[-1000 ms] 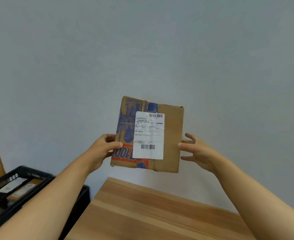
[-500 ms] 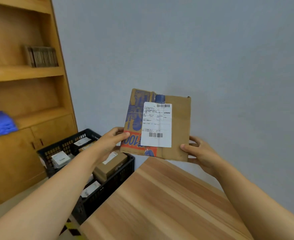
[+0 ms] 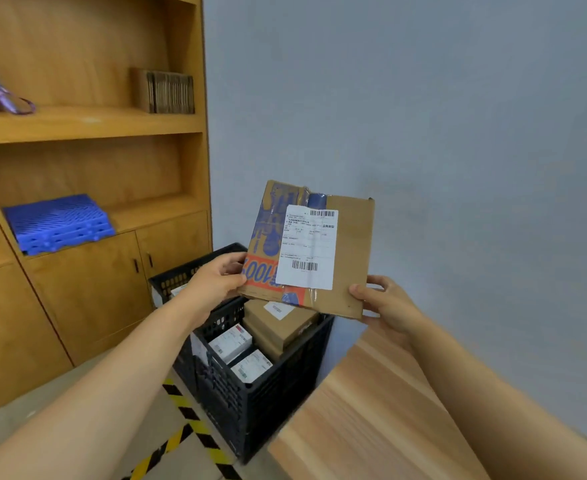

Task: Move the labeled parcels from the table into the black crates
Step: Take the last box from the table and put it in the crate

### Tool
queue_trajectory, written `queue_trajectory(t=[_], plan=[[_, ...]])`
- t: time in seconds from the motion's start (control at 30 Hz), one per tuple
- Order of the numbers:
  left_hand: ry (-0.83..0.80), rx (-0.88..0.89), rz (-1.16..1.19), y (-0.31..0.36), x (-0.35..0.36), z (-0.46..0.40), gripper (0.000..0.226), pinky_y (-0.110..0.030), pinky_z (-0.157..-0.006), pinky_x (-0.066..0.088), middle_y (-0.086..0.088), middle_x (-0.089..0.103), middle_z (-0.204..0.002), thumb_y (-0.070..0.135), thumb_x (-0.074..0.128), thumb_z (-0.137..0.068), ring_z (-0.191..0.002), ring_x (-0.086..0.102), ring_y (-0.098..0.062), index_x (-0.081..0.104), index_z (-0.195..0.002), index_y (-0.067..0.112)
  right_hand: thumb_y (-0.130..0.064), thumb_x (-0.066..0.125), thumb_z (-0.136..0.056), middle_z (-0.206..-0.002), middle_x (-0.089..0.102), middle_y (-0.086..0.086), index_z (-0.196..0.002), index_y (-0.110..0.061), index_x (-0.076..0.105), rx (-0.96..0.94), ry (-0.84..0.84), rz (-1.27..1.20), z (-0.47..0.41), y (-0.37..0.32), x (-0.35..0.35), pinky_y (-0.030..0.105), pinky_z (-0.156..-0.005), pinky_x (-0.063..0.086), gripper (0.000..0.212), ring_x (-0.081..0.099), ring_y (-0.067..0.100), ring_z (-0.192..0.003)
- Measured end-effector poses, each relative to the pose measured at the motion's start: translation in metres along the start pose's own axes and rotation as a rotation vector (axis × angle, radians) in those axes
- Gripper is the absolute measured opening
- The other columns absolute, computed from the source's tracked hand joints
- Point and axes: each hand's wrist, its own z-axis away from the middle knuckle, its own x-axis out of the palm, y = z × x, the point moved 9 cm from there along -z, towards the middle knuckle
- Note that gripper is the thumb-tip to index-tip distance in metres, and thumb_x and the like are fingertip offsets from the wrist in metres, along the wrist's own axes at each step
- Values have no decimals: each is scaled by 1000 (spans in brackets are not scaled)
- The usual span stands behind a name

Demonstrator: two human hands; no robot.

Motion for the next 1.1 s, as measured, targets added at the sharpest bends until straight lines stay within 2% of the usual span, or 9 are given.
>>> queue_trajectory(t=[0.13, 0.27, 0.37, 0.5, 0.63, 0.77, 0.87, 0.97, 1.1], plan=[[39, -51, -22, -31, -74, -17, 46, -11, -54, 50, 3, 60, -108, -7, 44, -95, -83, 60, -5, 48, -132, 19, -14, 72, -83, -105, 67, 7, -122, -11, 46, 64, -15, -39, -29, 26, 81, 33, -73, 55, 47, 67, 20, -89], [53, -134, -47, -59, -130, -34, 50, -27, -74, 53, 4, 55, -112, -5, 43, -95, -91, 60, -11, 43, -139, 18, -17, 74, -81, -113, 66, 12, -124, -10, 48, 139, -4, -71, -56, 54, 140, 36, -75, 56, 50, 66, 25, -95], [40, -177, -44, -76, -155, -49, 48, -26, -72, 51, 2, 57, -118, -5, 42, -95, -92, 60, -13, 46, -137, 20, -20, 77, -78, -112, 68, 11, -126, -12, 49, 197, -7, -94, -74, 73, 168, 44, -84, 55, 56, 67, 27, -100], [36, -219, -35, -104, -175, -73, 45, -25, -75, 52, 9, 60, -107, -3, 44, -96, -94, 60, -10, 46, -135, 21, -21, 80, -73, -111, 70, 10, -127, -14, 49, 252, -32, -94, -98, 95, 193, 51, -95, 50, 63, 67, 28, -101], [-13, -241, -90, -134, -183, -100, 50, -32, -93, 48, 17, 59, -105, 2, 47, -96, -105, 58, -11, 43, -140, 25, -24, 83, -65, -116, 67, 10, -126, -13, 48, 318, -27, -130, -120, 124, 210, 46, -87, 55, 71, 67, 28, -103], [-75, -277, -93, -154, -183, -134, 47, -19, -79, 49, 21, 59, -100, -1, 46, -95, -94, 58, 2, 48, -130, 29, -16, 73, -79, -112, 68, 12, -121, -10, 51, 412, -13, -212, -148, 163, 222, 49, -91, 52, 47, 65, 30, -103], [-107, -324, -127, -169, -193, -172, 44, -21, -85, 51, 14, 64, -109, 1, 47, -95, -99, 60, -2, 51, -133, 24, -15, 69, -83, -114, 66, 14, -121, -10, 51, 493, 1, -266, -180, 184, 237, 49, -89, 51, 42, 63, 32, -105], [-110, -372, -199, -181, -211, -223, 49, -31, -96, 49, 7, 59, -125, 7, 48, -95, -111, 57, -9, 43, -141, 22, -17, 75, -75, -114, 66, 14, -122, -11, 51, 532, 16, -280, -221, 187, 257, 49, -86, 52, 53, 63, 32, -105], [-131, -422, -223, -188, -225, -288, 47, -30, -95, 47, 6, 57, -124, 9, 47, -97, -113, 55, -11, 41, -141, 23, -16, 75, -77, -110, 69, 12, -120, -12, 53, 581, 16, -334, -275, 188, 281, 44, -76, 55, 49, 65, 30, -102]])
